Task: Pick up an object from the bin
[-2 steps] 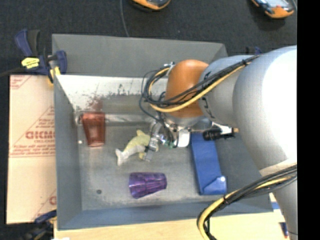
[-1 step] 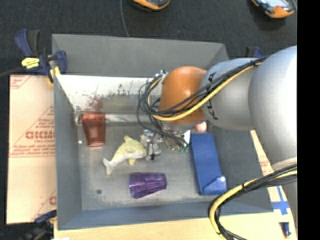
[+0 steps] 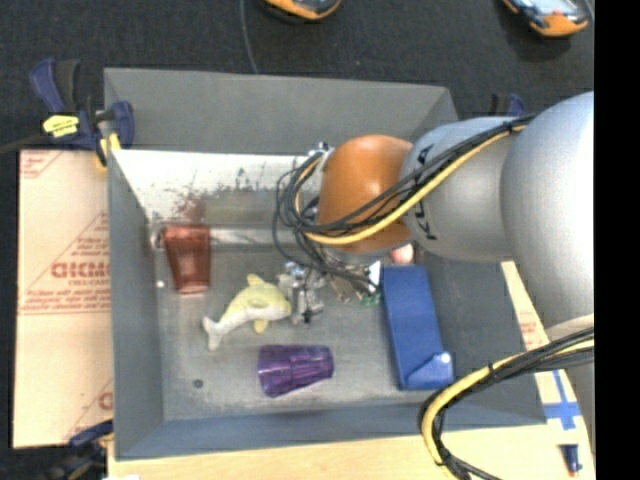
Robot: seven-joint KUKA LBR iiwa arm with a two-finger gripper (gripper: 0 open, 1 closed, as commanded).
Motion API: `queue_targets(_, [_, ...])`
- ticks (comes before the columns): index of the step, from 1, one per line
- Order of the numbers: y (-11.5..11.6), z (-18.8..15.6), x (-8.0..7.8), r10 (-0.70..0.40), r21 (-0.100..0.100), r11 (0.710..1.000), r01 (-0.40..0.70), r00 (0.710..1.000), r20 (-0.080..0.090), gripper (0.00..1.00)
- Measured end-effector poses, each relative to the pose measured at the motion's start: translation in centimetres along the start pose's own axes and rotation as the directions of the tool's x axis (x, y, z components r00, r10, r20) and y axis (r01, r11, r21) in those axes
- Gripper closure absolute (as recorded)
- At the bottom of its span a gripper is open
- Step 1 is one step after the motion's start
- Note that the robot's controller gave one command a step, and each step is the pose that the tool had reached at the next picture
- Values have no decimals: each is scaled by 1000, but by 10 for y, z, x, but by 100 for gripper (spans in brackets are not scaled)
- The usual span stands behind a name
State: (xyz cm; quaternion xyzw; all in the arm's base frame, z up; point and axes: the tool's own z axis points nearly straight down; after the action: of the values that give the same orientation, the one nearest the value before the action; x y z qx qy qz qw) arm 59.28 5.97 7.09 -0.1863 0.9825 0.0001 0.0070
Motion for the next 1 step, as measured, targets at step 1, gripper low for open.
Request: queue_targets(1, [-5, -59, -2, -62, 0, 998, 62, 998, -2, 100])
